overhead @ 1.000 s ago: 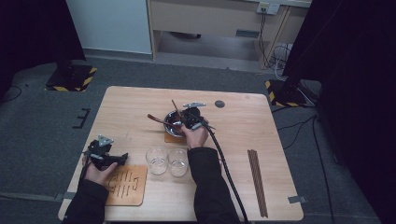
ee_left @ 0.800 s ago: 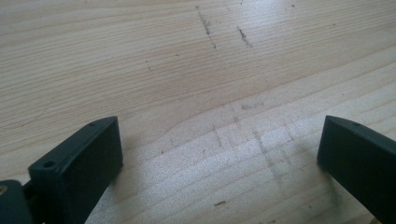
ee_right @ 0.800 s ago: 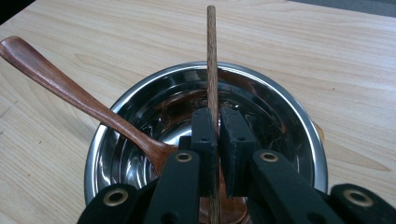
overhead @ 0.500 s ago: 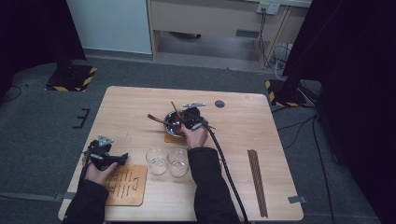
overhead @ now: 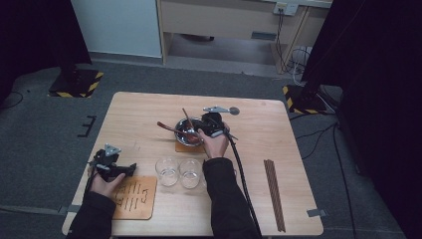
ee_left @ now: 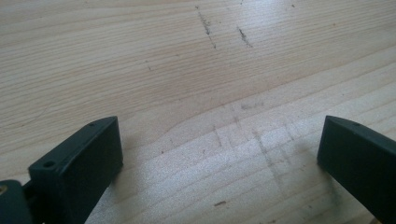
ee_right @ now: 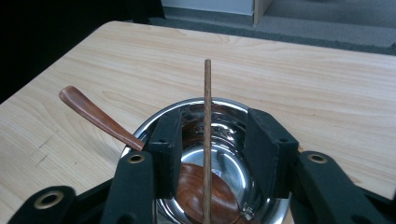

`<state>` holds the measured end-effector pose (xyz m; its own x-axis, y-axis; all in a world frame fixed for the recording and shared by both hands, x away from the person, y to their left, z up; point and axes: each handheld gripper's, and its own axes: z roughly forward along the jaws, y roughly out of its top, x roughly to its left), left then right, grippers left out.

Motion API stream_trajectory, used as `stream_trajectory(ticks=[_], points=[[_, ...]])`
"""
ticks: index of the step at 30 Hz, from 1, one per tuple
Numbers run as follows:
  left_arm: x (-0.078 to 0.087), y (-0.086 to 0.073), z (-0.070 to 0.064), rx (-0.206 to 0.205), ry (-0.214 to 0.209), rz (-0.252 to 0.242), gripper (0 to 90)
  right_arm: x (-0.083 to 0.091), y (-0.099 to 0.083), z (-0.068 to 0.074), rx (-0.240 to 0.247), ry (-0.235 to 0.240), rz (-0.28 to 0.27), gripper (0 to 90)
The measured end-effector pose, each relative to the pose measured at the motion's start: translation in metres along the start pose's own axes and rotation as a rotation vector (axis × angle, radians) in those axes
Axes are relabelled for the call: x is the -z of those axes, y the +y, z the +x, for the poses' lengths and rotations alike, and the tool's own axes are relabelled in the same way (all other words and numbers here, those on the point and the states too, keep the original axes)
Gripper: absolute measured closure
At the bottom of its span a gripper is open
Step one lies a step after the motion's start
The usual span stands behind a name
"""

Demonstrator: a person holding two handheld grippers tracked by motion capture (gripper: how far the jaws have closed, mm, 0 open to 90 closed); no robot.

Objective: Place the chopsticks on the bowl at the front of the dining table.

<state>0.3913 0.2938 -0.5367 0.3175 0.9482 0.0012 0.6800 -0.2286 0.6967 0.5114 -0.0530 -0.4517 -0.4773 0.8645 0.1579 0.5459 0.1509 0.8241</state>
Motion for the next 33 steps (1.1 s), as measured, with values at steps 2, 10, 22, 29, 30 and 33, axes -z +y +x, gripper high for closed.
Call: stream_trajectory(ticks=[2, 10, 22, 29, 30, 33], points=[[0.0, 0.0, 0.0, 0.0, 0.0, 0.0, 0.0, 0.008, 0.002, -0.001, 0.011, -0.004, -0.019, 53.8], [0.0, 0.0, 0.0, 0.0, 0.0, 0.0, 0.0, 0.039, 0.006, -0.011, 0.01, 0.002, -0.066, 49.6], [0.0, 0.0, 0.0, 0.0, 0.0, 0.0, 0.0, 0.094, -0.002, -0.036, 0.038, -0.03, -0.119, 46.1], [0.0, 0.0, 0.0, 0.0, 0.0, 0.0, 0.0, 0.119, -0.009, -0.047, 0.043, -0.037, -0.134, 45.0], [0.0, 0.0, 0.0, 0.0, 0.0, 0.0, 0.0, 0.123, -0.011, -0.049, 0.048, -0.039, -0.132, 44.9], [0.0, 0.0, 0.0, 0.0, 0.0, 0.0, 0.0, 0.131, -0.016, -0.054, 0.055, -0.042, -0.136, 44.8]])
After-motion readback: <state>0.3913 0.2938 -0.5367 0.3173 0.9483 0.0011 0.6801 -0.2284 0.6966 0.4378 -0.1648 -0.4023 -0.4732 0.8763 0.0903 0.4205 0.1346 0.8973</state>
